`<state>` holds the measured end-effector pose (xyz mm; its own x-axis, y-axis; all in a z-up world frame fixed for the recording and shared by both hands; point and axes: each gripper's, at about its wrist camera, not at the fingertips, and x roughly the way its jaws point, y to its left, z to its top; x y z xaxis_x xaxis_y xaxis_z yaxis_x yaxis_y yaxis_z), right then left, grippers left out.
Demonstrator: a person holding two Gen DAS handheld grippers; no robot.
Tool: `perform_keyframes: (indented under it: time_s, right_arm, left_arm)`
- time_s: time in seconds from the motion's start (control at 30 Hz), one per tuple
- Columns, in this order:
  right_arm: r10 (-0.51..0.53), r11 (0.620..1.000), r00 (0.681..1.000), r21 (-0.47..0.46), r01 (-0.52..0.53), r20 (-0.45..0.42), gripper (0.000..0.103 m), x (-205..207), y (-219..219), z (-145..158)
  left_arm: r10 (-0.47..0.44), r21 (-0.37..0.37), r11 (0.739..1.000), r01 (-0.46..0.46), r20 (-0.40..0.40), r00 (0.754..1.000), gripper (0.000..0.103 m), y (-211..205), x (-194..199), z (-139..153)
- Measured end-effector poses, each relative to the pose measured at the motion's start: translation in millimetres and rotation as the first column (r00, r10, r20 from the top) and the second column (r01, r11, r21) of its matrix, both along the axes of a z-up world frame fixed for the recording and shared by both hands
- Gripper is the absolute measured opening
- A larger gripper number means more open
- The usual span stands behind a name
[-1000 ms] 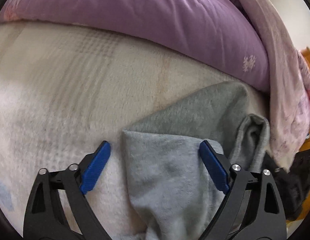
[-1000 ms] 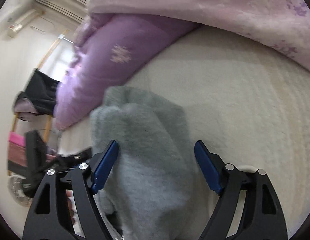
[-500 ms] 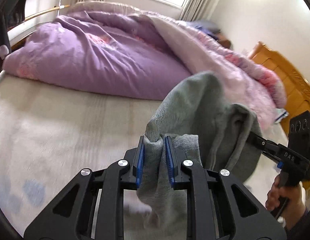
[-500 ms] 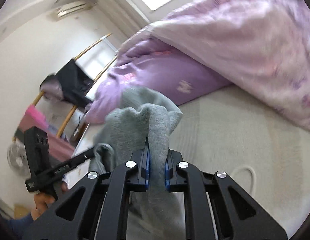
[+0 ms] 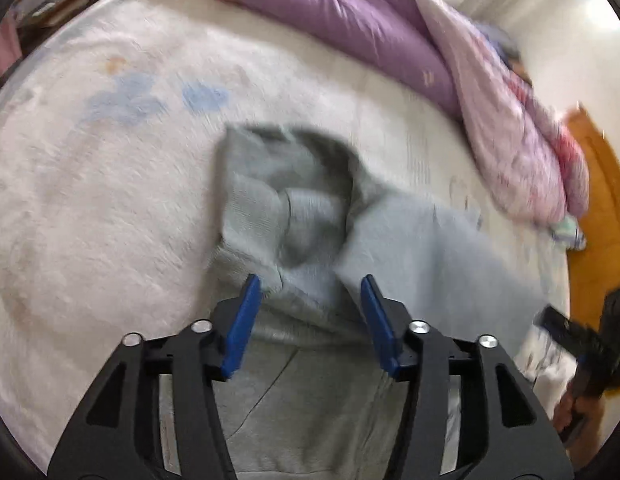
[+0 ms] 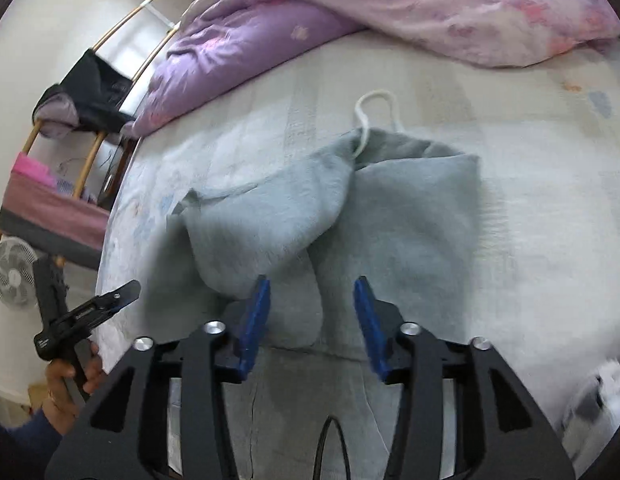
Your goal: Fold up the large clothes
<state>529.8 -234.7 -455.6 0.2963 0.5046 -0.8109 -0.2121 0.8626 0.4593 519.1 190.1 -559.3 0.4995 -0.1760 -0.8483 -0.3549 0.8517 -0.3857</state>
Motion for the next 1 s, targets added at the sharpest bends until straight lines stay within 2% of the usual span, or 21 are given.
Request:
perform_keyframes:
  time_s: [0.1,0.13,0.17,0.23,0.27,0.3,0.33,0.37,0.4,0.43,0.47,0.5,0.6,0.7,0.73,0.8,0.87,0.93,1.0]
  right_arm:
    - [-0.020,0.995,0.999,0.095,0.016,0.046,0.056,-10.4,-1.6,27.8]
    - [-0.019,0.991,0.999,0.133,0.013,0.041,0.056,-9.7,4.1,31.2]
    - [-0.019,0.990,0.999,0.137,0.014,0.033,0.056,-6.6,9.9,28.6]
    - [-0.015,0.996,1.000,0.090,0.014,0.002,0.056,5.7,28.1,7.6]
    - [-0.027,0.996,0.999,0.083,0.030,-0.029,0.056,13.4,35.3,-14.4]
    - [-0.048,0.997,0.995,0.057,0.053,-0.084,0.053,22.2,35.4,-36.9]
    - [-0.065,0.997,0.989,0.031,0.069,-0.133,0.045,24.4,33.8,-55.0]
    - [-0.098,0.995,0.968,0.010,0.103,-0.232,0.043,29.4,31.4,-88.0]
    - [-0.128,0.990,0.945,0.013,0.138,-0.300,0.041,31.7,25.6,-108.4]
    - [-0.182,0.979,0.918,0.017,0.201,-0.352,0.035,32.4,16.5,-122.3]
    - [-0.202,0.973,0.909,0.031,0.228,-0.364,0.035,34.4,11.9,-124.1]
    - [-0.202,0.971,0.912,0.045,0.233,-0.356,0.035,37.9,9.5,-117.3]
    - [-0.200,0.970,0.946,0.084,0.227,-0.255,0.039,52.5,7.7,-76.2]
    - [-0.231,0.965,0.958,0.082,0.248,-0.171,0.051,83.2,8.7,-49.4]
    - [-0.238,0.966,0.959,0.068,0.251,-0.156,0.054,93.9,11.3,-49.1]
    - [-0.243,0.967,0.957,0.037,0.252,-0.157,0.054,115.0,19.1,-56.1]
    - [-0.254,0.964,0.948,0.030,0.264,-0.190,0.054,135.8,22.6,-76.5]
    - [-0.248,0.968,0.944,-0.019,0.250,-0.217,0.054,150.3,33.3,-98.7]
    - [-0.237,0.972,0.940,-0.050,0.232,-0.246,0.054,160.3,43.5,-114.7]
  left_arm:
    - [0.005,-0.045,0.999,-0.002,0.063,0.998,0.060,-7.4,4.2,20.5]
    - [-0.011,-0.053,0.998,0.015,0.067,0.998,0.068,-15.5,13.2,21.1]
    - [-0.033,-0.054,0.998,0.035,0.053,0.998,0.071,-22.6,26.9,19.3]
    - [-0.101,-0.067,0.993,0.099,-0.016,0.995,0.071,-45.0,46.4,0.0]
    - [-0.108,-0.074,0.992,0.105,-0.035,0.994,0.071,-52.0,48.2,-6.3]
    - [-0.111,-0.085,0.991,0.106,-0.064,0.992,0.071,-58.3,52.5,-15.2]
    - [-0.109,-0.094,0.991,0.099,-0.100,0.989,0.071,-63.6,59.9,-24.5]
    - [-0.106,-0.101,0.990,0.094,-0.124,0.987,0.072,-64.5,64.9,-30.9]
    - [-0.100,-0.115,0.990,0.082,-0.165,0.981,0.072,-64.5,71.6,-38.7]
    - [-0.088,-0.135,0.989,0.064,-0.184,0.979,0.072,-62.1,76.8,-44.7]
    - [-0.074,-0.148,0.988,0.046,-0.189,0.979,0.073,-58.4,81.7,-48.7]
    - [-0.063,-0.145,0.989,0.034,-0.196,0.979,0.074,-55.0,83.3,-51.7]
    - [-0.007,-0.122,0.992,-0.017,-0.197,0.980,0.079,-40.6,98.0,-53.4]
    - [0.022,-0.093,0.995,-0.044,-0.223,0.975,0.081,-31.0,122.6,-61.3]
    - [0.039,-0.097,0.993,-0.063,-0.230,0.972,0.082,-26.6,131.3,-67.5]
    - [0.064,-0.100,0.990,-0.095,-0.279,0.958,0.082,-21.1,147.6,-77.8]
    - [0.074,-0.097,0.990,-0.105,-0.286,0.955,0.082,-16.1,160.3,-82.5]
    - [0.081,-0.075,0.992,-0.105,-0.279,0.957,0.082,-14.9,175.1,-86.2]
    - [0.063,-0.078,0.993,-0.092,-0.316,0.947,0.082,-18.0,188.2,-96.5]
